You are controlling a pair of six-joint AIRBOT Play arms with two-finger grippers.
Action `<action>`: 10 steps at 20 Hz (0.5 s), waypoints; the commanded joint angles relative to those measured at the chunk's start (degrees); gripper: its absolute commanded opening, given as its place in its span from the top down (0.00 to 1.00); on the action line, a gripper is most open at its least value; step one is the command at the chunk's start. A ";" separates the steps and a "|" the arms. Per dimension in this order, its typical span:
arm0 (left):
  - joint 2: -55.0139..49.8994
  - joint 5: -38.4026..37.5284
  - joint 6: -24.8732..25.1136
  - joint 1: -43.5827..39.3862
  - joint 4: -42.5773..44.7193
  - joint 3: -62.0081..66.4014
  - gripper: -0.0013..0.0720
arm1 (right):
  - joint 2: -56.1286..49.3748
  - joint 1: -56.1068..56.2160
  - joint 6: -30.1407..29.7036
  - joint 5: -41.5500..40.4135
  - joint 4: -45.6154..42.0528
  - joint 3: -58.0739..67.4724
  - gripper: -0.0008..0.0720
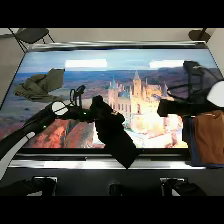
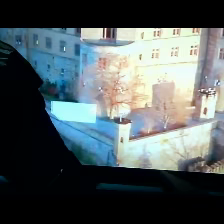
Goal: Fold the shirts.
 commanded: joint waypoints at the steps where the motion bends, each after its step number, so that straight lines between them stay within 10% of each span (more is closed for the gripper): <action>1: -1.31 -10.71 1.29 7.08 1.42 3.58 0.02 | -6.60 0.00 -3.98 -1.99 4.02 -2.75 0.06; 10: -0.50 -20.28 1.31 23.58 10.08 7.91 0.02 | -9.88 0.00 -6.64 -2.32 11.13 -8.87 0.07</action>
